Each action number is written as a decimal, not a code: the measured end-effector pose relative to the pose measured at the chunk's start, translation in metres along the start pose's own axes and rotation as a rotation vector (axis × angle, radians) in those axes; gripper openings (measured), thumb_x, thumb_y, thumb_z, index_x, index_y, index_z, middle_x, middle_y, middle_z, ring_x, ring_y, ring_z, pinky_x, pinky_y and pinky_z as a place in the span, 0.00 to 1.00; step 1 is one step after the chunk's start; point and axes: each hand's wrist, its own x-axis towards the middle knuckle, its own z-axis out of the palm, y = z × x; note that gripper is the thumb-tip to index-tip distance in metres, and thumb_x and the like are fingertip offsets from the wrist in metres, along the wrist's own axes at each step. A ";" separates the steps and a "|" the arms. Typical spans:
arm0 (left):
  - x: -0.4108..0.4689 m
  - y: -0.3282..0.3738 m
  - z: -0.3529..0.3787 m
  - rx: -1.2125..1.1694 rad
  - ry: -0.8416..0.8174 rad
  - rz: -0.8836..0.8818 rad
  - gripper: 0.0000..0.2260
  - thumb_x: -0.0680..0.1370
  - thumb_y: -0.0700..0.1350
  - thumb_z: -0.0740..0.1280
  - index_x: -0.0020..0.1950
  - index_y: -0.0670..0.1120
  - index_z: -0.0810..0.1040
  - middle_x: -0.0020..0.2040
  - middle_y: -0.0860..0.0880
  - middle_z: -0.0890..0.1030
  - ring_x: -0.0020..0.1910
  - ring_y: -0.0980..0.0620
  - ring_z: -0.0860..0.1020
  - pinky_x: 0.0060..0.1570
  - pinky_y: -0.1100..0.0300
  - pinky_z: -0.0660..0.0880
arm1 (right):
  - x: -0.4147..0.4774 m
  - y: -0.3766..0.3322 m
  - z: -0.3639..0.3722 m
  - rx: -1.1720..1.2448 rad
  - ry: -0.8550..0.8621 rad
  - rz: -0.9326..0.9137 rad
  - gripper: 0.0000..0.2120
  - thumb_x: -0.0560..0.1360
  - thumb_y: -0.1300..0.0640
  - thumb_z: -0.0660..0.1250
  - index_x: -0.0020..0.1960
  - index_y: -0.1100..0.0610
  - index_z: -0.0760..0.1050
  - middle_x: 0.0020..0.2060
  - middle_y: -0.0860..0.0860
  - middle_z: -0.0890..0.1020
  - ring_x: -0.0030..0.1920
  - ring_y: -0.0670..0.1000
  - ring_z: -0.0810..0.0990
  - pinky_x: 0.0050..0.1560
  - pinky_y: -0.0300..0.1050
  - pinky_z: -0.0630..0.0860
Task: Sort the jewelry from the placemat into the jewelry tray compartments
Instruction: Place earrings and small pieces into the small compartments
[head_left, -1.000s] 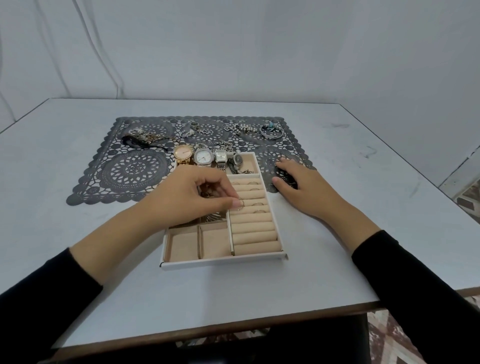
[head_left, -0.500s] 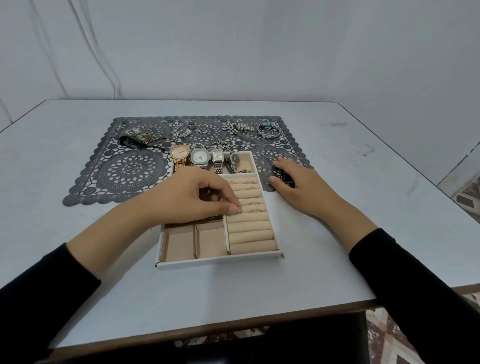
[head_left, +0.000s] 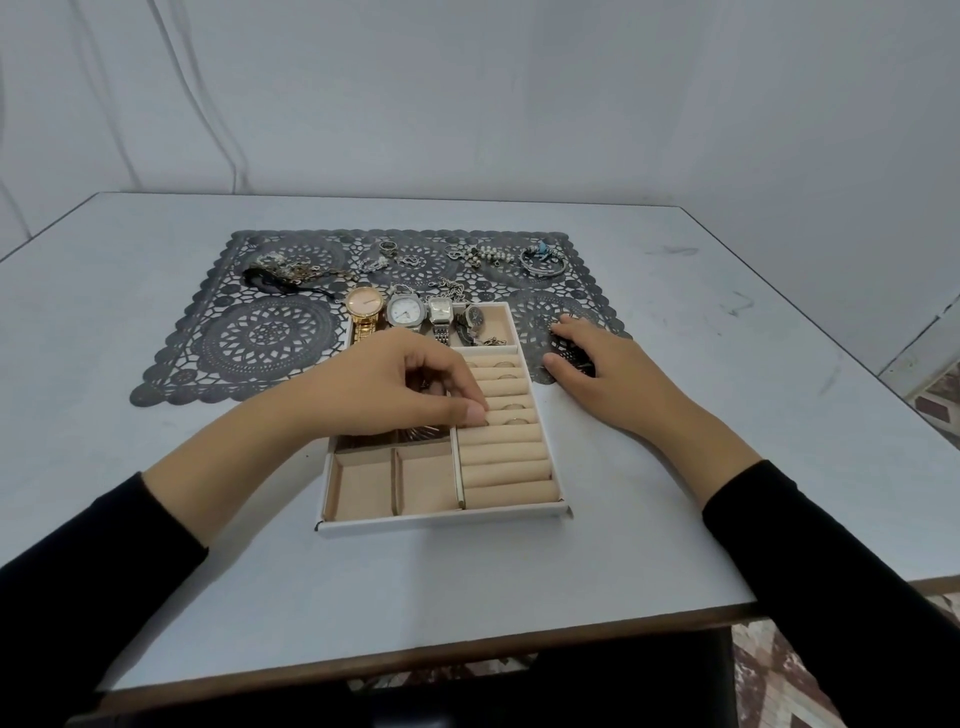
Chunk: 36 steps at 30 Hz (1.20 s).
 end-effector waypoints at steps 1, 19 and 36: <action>0.001 0.000 0.000 -0.004 -0.001 -0.004 0.05 0.71 0.50 0.76 0.45 0.51 0.86 0.44 0.48 0.86 0.38 0.56 0.77 0.43 0.62 0.74 | 0.000 0.000 0.000 0.000 0.002 -0.002 0.19 0.81 0.49 0.59 0.68 0.55 0.70 0.66 0.51 0.73 0.65 0.51 0.72 0.62 0.47 0.68; 0.001 -0.007 0.002 -0.003 0.090 0.034 0.02 0.73 0.47 0.76 0.44 0.52 0.86 0.40 0.50 0.85 0.37 0.58 0.77 0.41 0.63 0.75 | 0.008 0.008 0.005 0.075 0.065 0.022 0.17 0.79 0.49 0.63 0.66 0.52 0.73 0.64 0.46 0.76 0.63 0.47 0.73 0.60 0.40 0.67; 0.072 -0.094 -0.084 0.160 0.584 -0.114 0.09 0.82 0.49 0.62 0.56 0.54 0.81 0.33 0.67 0.80 0.31 0.70 0.74 0.32 0.73 0.65 | 0.110 -0.010 0.028 0.243 0.252 -0.085 0.08 0.76 0.61 0.66 0.53 0.56 0.81 0.47 0.48 0.82 0.44 0.42 0.77 0.45 0.23 0.69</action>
